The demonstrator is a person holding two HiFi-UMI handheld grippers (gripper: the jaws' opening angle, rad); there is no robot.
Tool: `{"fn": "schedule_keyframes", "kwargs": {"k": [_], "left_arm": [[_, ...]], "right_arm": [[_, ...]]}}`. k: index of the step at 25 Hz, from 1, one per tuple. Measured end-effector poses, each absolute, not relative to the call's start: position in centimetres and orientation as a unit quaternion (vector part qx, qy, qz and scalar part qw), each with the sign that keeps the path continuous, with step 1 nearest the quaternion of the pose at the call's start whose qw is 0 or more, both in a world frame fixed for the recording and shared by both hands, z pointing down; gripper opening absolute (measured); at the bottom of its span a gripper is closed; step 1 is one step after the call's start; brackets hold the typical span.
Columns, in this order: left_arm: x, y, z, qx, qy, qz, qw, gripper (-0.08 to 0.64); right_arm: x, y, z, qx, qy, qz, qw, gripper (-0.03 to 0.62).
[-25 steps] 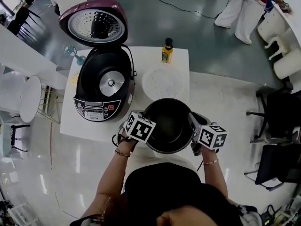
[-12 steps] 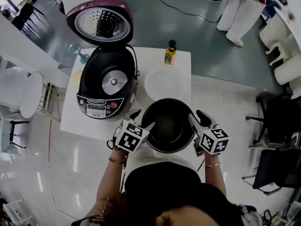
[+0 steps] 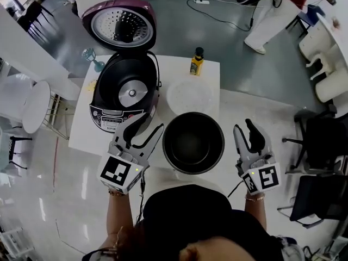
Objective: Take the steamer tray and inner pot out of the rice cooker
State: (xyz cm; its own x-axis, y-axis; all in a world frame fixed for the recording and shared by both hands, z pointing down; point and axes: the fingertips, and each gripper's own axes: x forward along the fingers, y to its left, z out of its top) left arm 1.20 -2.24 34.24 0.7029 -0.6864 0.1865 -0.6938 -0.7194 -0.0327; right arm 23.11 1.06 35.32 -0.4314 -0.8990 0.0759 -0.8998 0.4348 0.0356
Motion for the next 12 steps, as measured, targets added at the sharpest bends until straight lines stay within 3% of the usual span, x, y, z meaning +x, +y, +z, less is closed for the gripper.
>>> {"fn": "schedule_keyframes", "kwargs": {"k": [5,12], "left_arm": [[-1.0,-2.1,31.3,0.9,-0.433,0.035,0.007,0.052],[-1.4,-0.4,31.5,0.863,-0.505,-0.008,0.011,0.003]], "right_arm": [[24.1,1.7,31.8,0.556,-0.831,-0.023,0.002,0.113],[22.9,2.5,33.0,0.591,-0.806,-0.033,-0.001,0.006]]}}
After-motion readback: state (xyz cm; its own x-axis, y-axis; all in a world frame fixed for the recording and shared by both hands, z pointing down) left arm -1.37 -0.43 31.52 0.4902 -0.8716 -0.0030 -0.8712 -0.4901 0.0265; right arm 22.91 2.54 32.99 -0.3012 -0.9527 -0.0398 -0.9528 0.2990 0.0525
